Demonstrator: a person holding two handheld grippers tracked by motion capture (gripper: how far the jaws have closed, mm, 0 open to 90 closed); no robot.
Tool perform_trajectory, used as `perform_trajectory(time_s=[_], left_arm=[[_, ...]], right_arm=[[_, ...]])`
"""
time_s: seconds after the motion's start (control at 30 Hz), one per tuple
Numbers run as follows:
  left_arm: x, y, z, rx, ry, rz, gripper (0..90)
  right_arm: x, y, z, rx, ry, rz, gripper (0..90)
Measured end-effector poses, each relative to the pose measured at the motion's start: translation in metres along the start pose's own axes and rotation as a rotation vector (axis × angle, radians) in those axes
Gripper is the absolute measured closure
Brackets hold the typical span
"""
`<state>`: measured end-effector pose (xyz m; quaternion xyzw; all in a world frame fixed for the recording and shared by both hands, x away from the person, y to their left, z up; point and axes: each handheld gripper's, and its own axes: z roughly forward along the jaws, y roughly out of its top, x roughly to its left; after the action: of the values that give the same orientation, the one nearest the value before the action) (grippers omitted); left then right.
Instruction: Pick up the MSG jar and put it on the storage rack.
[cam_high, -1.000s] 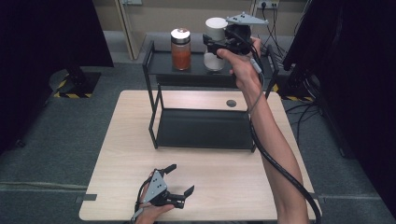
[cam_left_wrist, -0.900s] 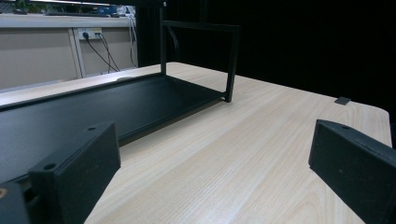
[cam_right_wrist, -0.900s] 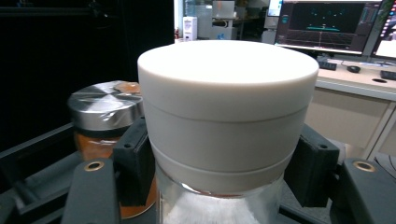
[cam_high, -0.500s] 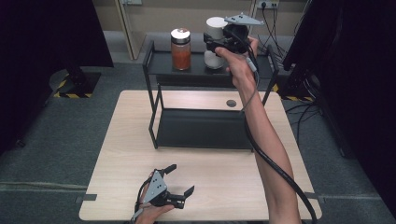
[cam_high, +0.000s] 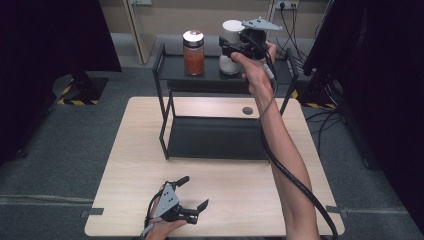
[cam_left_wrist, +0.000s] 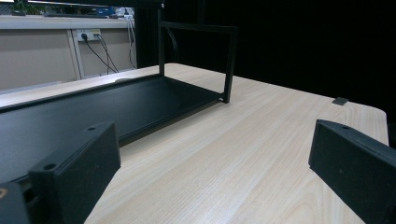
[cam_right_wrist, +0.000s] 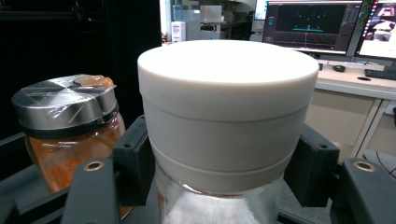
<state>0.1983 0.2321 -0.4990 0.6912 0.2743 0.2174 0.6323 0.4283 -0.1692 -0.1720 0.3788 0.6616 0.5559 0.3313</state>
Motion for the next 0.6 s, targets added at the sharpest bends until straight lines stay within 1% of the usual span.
perform_trajectory(time_s=[0.13,0.17,0.27,0.37,0.43,0.5,0.57,0.6], left_arm=[[0.0,0.0,0.0,-0.003,0.0,0.0,1.4],[0.0,0.0,0.0,-0.002,0.0,0.0,1.4],[0.0,0.0,0.0,-0.001,-0.001,-0.001,1.4],[0.0,0.0,0.0,0.0,-0.001,-0.001,1.4],[0.0,0.0,0.0,0.0,-0.001,-0.001,1.4],[0.0,0.0,0.0,0.0,0.0,-0.001,1.4],[0.0,0.0,0.0,0.001,0.001,-0.003,1.4],[0.0,0.0,0.0,0.002,0.001,-0.005,1.4]], right_arm=[[0.0,-0.001,0.0,-0.003,0.0,-0.003,34.6],[0.0,-0.002,-0.001,-0.003,0.004,-0.004,31.7],[-0.002,-0.002,-0.004,-0.011,0.013,0.02,23.1],[-0.005,0.0,-0.008,0.003,0.021,0.045,14.4],[-0.005,-0.001,-0.01,0.005,0.013,0.056,11.4],[-0.007,-0.002,-0.012,0.003,0.015,0.068,9.4],[-0.007,-0.004,-0.015,0.002,0.019,0.067,5.8],[-0.007,-0.005,-0.017,0.0,0.019,0.063,5.6]])
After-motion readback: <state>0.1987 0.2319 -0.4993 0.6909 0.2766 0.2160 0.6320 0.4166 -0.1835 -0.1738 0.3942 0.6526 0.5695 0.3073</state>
